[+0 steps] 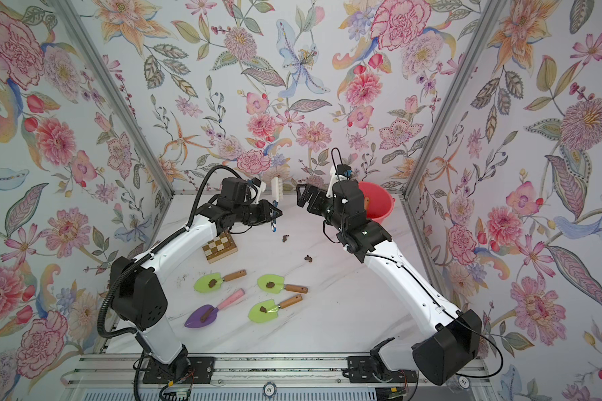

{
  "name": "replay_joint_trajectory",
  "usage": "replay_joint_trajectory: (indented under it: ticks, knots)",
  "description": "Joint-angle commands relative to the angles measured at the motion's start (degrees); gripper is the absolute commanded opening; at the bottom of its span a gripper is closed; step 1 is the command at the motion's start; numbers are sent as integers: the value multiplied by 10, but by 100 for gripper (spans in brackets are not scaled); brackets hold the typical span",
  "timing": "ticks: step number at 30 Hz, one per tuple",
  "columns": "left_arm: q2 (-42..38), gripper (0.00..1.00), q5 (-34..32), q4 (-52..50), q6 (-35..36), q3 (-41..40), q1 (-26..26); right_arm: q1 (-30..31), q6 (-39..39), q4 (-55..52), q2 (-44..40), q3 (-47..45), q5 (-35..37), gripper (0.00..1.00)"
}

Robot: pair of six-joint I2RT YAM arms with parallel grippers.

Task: Brush the soil off the hand trowel and place it into the bucket
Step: Pick up the hand trowel from the center of the board.

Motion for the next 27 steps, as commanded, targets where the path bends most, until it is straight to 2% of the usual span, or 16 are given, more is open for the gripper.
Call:
replay_joint_trajectory:
  ticks: [1,5,9,14,19,23,27]
  knots:
    - [-1,0,-26,32,-15,15,7,26,32,27,-10,-37,-12,99]
    - [37,0,-9,16,-22,65,21,7,28,52,-24,-63,-68,99]
    - [67,0,-30,-14,-7,108,23,-7,5,152,-51,-123,-116,99]
    - [67,0,-62,-13,-3,113,23,-60,35,124,-55,-141,-86,99]
    - [42,0,-89,-28,24,87,21,-80,69,9,-25,-118,-15,99]
    - [-15,0,-114,-36,57,18,21,-71,103,-33,2,-106,12,95]
    - [-66,0,-143,-87,111,-36,16,-30,162,-121,38,-73,85,94]
